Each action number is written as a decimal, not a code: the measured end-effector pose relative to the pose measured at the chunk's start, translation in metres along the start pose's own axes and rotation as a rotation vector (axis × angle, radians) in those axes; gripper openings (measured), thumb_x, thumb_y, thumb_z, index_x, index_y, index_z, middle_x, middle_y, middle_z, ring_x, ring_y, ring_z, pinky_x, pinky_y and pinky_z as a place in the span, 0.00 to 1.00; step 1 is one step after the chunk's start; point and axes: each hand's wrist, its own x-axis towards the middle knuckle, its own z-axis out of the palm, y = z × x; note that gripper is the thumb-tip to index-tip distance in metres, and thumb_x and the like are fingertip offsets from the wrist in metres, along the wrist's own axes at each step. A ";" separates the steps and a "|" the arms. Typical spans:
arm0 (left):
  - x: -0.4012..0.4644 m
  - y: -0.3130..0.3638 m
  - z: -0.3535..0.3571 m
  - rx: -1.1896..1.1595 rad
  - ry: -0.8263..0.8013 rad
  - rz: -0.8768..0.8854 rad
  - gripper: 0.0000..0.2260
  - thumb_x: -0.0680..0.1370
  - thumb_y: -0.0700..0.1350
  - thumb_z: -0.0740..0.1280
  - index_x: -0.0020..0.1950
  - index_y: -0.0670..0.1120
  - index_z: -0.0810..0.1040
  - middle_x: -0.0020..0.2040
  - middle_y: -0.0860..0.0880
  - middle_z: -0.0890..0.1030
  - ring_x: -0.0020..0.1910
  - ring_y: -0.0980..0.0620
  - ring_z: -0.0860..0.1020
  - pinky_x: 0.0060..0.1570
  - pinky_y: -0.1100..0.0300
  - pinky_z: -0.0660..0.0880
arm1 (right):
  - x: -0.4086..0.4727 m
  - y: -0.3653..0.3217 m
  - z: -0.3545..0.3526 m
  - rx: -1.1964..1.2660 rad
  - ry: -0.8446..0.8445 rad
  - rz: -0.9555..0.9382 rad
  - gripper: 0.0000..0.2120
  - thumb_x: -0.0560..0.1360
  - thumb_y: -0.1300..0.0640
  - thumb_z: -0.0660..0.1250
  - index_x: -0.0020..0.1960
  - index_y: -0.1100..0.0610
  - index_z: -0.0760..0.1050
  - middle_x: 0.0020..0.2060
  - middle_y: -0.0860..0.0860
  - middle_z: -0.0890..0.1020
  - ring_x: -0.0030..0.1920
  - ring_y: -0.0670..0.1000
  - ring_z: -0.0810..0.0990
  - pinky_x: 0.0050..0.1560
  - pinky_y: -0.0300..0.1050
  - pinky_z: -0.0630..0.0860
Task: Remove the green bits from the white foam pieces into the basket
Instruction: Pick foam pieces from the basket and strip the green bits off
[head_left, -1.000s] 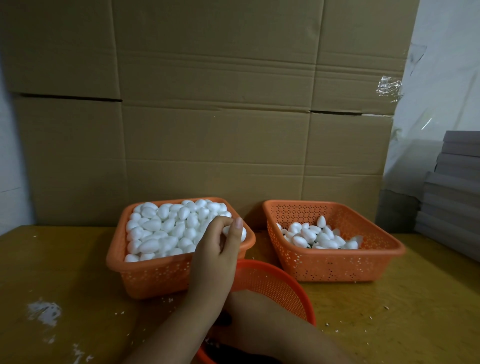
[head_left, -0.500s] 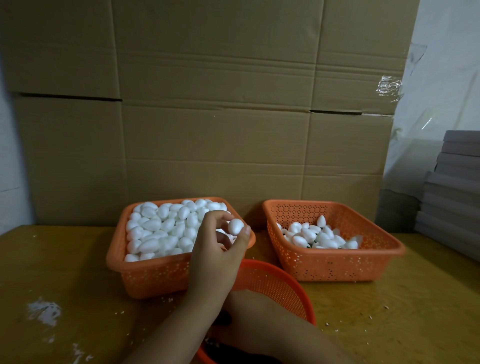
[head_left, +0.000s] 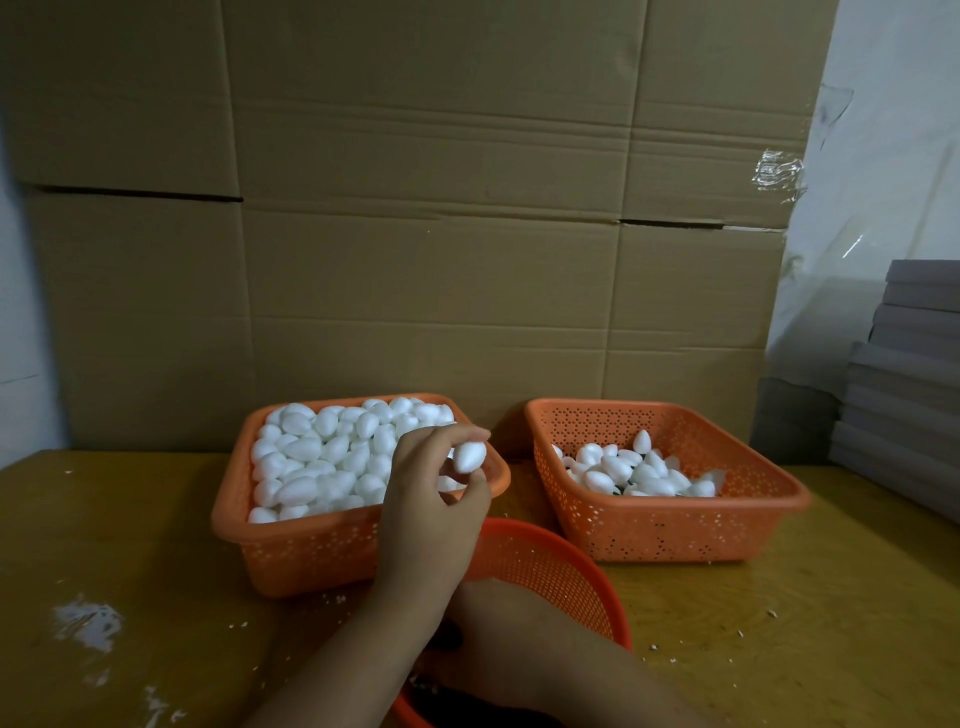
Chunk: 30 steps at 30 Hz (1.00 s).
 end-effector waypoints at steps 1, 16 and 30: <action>0.000 0.001 0.000 -0.003 -0.002 0.004 0.26 0.71 0.29 0.68 0.47 0.63 0.76 0.51 0.58 0.77 0.53 0.65 0.75 0.45 0.74 0.72 | 0.000 0.000 -0.001 -0.003 0.000 -0.001 0.14 0.77 0.54 0.66 0.62 0.56 0.77 0.56 0.54 0.82 0.55 0.54 0.80 0.57 0.48 0.75; -0.003 0.001 0.000 -0.058 -0.113 -0.035 0.24 0.72 0.27 0.64 0.43 0.59 0.80 0.48 0.62 0.81 0.53 0.60 0.79 0.49 0.64 0.75 | 0.000 -0.001 0.001 -0.028 0.002 -0.006 0.15 0.78 0.54 0.64 0.63 0.56 0.76 0.57 0.55 0.81 0.56 0.54 0.79 0.58 0.49 0.74; -0.004 0.007 0.000 -0.166 -0.126 -0.150 0.18 0.76 0.35 0.68 0.47 0.60 0.73 0.46 0.62 0.83 0.43 0.56 0.84 0.49 0.45 0.80 | -0.002 -0.003 -0.002 -0.030 -0.009 0.005 0.15 0.78 0.54 0.65 0.63 0.56 0.76 0.58 0.55 0.81 0.57 0.55 0.79 0.59 0.51 0.74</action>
